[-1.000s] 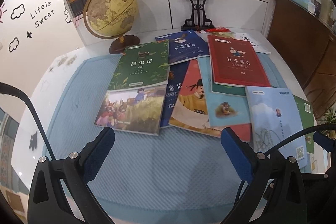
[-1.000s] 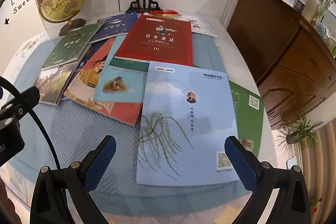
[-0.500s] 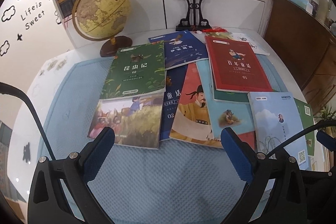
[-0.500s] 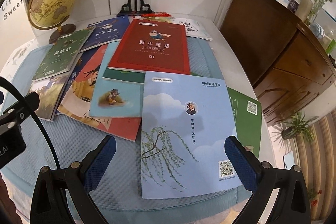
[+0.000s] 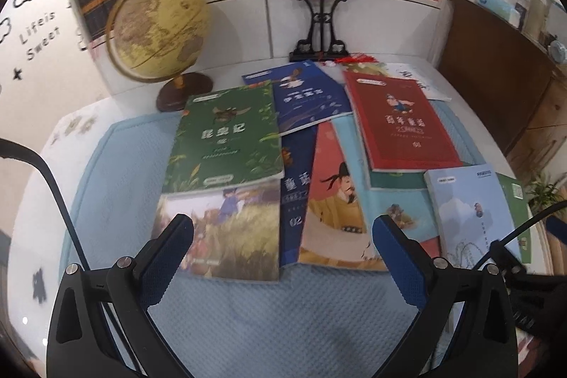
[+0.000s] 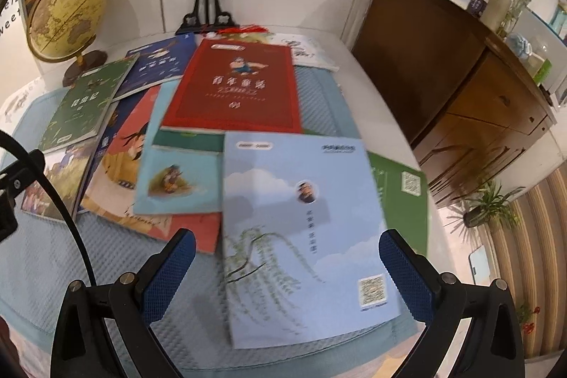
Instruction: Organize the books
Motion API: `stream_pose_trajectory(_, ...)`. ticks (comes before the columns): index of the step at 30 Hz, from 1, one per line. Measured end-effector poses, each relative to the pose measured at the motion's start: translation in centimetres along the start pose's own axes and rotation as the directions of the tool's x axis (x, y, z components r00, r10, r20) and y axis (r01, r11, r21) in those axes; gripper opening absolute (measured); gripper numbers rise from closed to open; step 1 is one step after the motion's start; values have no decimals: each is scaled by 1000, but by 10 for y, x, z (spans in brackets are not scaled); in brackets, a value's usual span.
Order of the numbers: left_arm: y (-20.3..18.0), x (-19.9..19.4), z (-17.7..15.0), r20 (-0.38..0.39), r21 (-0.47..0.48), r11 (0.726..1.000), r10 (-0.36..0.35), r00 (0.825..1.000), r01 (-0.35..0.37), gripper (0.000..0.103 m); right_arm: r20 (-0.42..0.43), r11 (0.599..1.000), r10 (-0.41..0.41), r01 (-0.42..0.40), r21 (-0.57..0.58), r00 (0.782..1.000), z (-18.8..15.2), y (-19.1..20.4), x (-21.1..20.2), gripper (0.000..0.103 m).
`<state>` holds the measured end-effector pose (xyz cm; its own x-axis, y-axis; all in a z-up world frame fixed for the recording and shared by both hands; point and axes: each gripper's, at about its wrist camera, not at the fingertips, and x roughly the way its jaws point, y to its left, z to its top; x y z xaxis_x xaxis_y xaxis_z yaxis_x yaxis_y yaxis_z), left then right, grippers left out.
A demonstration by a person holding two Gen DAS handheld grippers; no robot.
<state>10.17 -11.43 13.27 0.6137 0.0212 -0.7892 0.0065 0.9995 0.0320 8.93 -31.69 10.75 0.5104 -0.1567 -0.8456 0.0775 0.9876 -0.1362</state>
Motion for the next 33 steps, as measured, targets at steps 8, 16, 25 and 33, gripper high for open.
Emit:
stream_pose_trajectory(8, -16, 12, 20, -26, 45, 987, -150, 988, 151, 99, 30, 1000, 27, -27, -3, 999, 29, -32, 2, 103)
stream_pose_trajectory(16, -60, 20, 6, -122, 65, 966, -243, 962, 252, 84, -94, 986, 154, -146, 86, 984, 18, -86, 40, 97)
stream_pose_trajectory(25, -131, 41, -40, -285, 34, 941, -313, 906, 336, 58, -236, 964, 248, -216, 153, 940, -26, -144, 73, 61)
stream_pose_trajectory(33, -159, 49, -60, -332, 52, 950, -276, 902, 309, 52, -273, 945, 319, -283, 163, 908, -48, -162, 81, 52)
